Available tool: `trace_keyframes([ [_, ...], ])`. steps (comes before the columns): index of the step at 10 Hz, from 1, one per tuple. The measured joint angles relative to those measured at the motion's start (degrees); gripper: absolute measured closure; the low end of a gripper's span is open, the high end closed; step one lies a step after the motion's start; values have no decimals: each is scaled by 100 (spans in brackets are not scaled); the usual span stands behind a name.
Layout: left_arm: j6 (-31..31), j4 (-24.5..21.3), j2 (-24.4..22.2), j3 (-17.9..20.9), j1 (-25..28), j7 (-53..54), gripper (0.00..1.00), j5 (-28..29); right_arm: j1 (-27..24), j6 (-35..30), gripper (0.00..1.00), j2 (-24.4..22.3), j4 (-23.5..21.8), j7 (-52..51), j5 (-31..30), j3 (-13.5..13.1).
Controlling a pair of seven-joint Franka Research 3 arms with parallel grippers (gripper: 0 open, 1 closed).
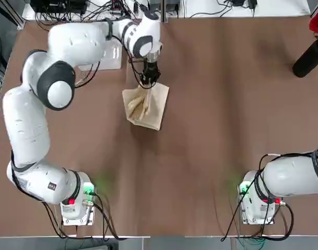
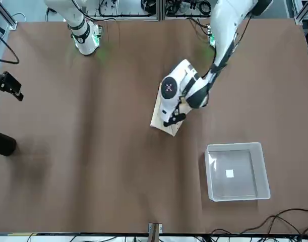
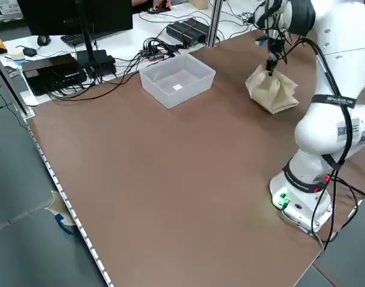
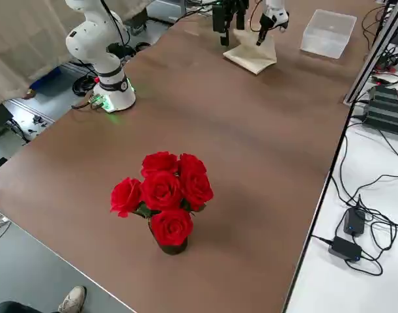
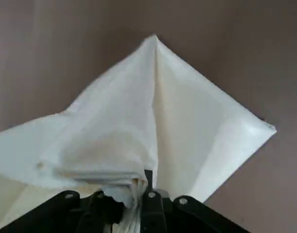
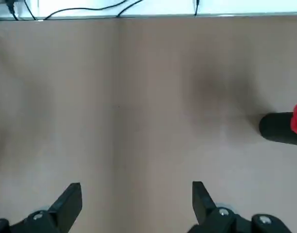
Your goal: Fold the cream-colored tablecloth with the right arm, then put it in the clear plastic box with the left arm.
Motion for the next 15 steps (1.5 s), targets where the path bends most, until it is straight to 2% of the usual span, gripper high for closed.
trace_keyframes([
  [3, 40, 158, 300, -19, -88, -17, 89, 132, -1, 5, 0, -26, 0, -1, 0, -6],
  [6, 543, 215, 483, -109, -163, -17, 89, 145, -1, 5, 0, -37, 0, -229, 0, -6],
  [8, 888, 222, 615, -153, -213, -17, 85, 145, -2, 5, 0, -38, 0, -197, 0, -10],
  [11, 951, 248, 683, -269, -222, -4, 79, 145, -2, 5, 0, -54, 0, -186, 0, -11],
  [15, 953, 289, 684, -603, -242, -4, 20, 145, -2, 1, 0, -75, -6, -186, 0, -11],
])
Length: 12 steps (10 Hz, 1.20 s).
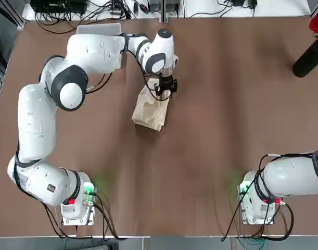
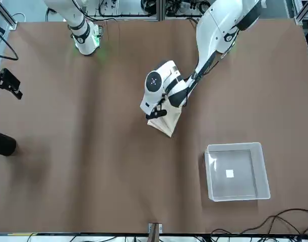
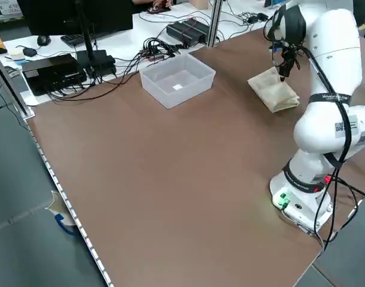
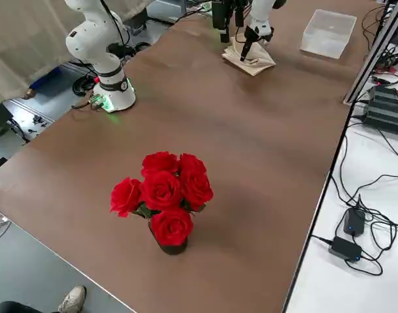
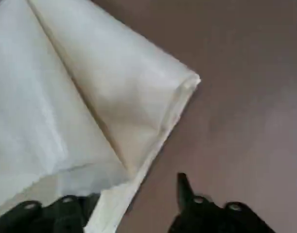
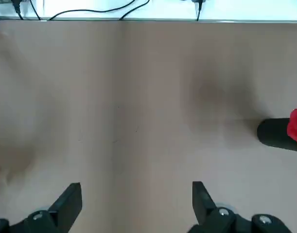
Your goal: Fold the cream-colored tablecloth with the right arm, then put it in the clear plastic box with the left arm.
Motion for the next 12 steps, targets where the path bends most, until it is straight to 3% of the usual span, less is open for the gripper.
trace_keyframes([
  [3, 1, 153, -22, -148, 1, 0, 8, 0, 0, -8, 0, 0, -7, 116, 0, 0],
  [7, -77, 331, -109, -152, 74, 71, 5, 18, 0, -8, 0, 0, -10, 611, 28, 1],
  [9, -474, 349, -373, -141, 324, 639, 2, -5, 0, -8, 0, 0, -13, 669, 45, 1],
  [11, -887, 351, -783, 153, 626, 1513, 1, -618, 0, -8, 0, 0, -17, 678, 49, 2],
  [12, -1038, 326, -1044, 626, 659, 2129, 1, -1149, 1, -8, 0, 0, -18, 684, 50, 3],
])
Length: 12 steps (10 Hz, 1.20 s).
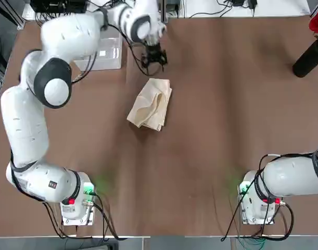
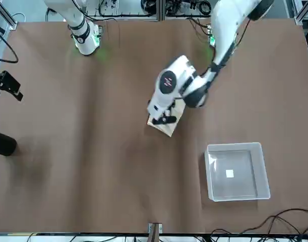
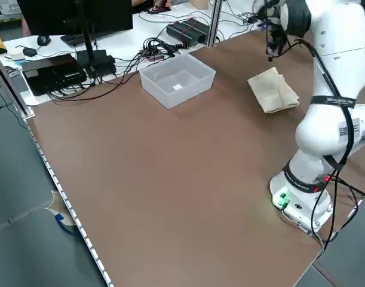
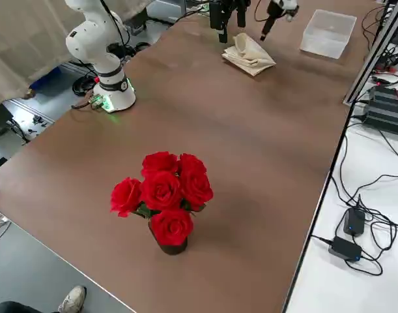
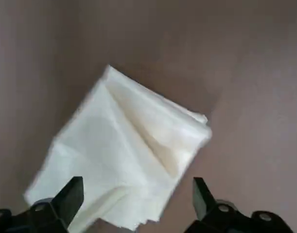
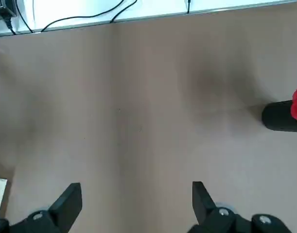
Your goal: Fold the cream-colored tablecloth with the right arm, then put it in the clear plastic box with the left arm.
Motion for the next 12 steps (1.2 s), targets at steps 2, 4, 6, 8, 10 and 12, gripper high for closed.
trace_keyframes([
  [2, -220, -350, -597, 791, 26, 1338, 1, -1094, 0, 0, 0, -2, -5, 5, 2, 1],
  [4, -244, -805, -911, 1035, 54, 2341, 1, -1608, 0, -1, 0, -2, -10, 7, 3, 1],
  [6, -224, -975, -883, 1073, 139, 3537, 0, -2302, 1, -15, 0, -2, -12, 8, 4, 2],
  [8, -225, -1005, -872, 1165, 166, 4597, 0, -2633, 10, -26, 0, -2, -17, 8, 6, 8],
  [10, -225, -1058, -724, 1165, 156, 5452, 0, -2735, 17, -28, 0, -2, -20, 8, 6, 15],
  [12, -128, -1077, -376, 1167, 121, 6139, 0, -2754, 17, -28, 0, -2, -21, 8, 7, 15],
])
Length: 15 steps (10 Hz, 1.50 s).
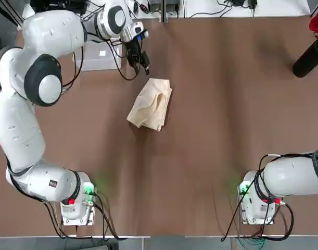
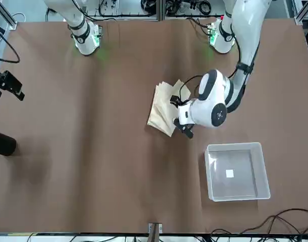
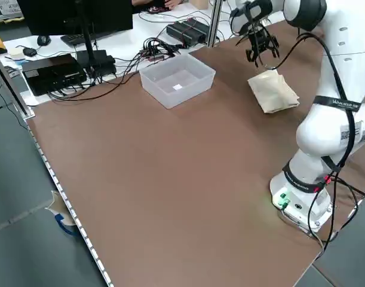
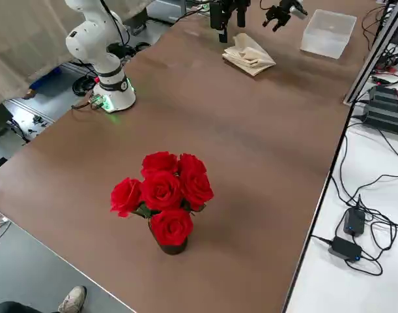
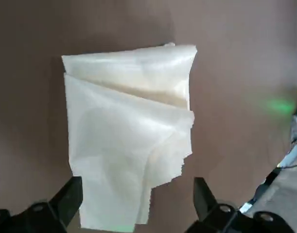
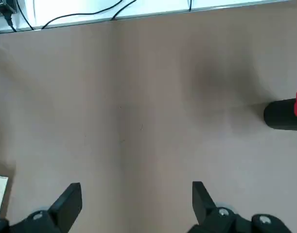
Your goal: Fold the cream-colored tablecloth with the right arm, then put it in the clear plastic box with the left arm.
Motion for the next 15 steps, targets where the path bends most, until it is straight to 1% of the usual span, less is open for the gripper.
trace_keyframes([
  [2, 190, 1, 380, 12, -12, 594, 0, -53, 0, 0, 0, 0, -2, 0, 0, 0],
  [3, 215, 9, 500, 70, 16, 931, 0, -168, 1, 0, 0, 0, -2, 0, 0, 0],
  [6, 215, 57, 702, 297, 53, 1624, 2, -246, 1, 0, 0, 0, -4, 0, 1, 0],
  [8, 288, 94, 947, 312, 44, 1695, 2, -291, 2, 0, 0, 0, -5, 0, 1, 0],
  [10, 641, 112, 1170, 310, 2, 1695, 3, -488, 2, 0, 0, 0, -5, 0, 1, 0],
  [11, 749, 133, 1241, 308, -25, 1695, 3, -528, 2, 0, 0, 0, -5, 0, 1, 1],
  [13, 776, 152, 1299, 301, -56, 1676, 6, -540, 2, 0, 0, 0, -5, 0, 1, 1],
  [15, 776, 150, 1344, 292, -83, 1654, 7, -582, 2, 0, 0, 0, -5, 0, 1, 1],
])
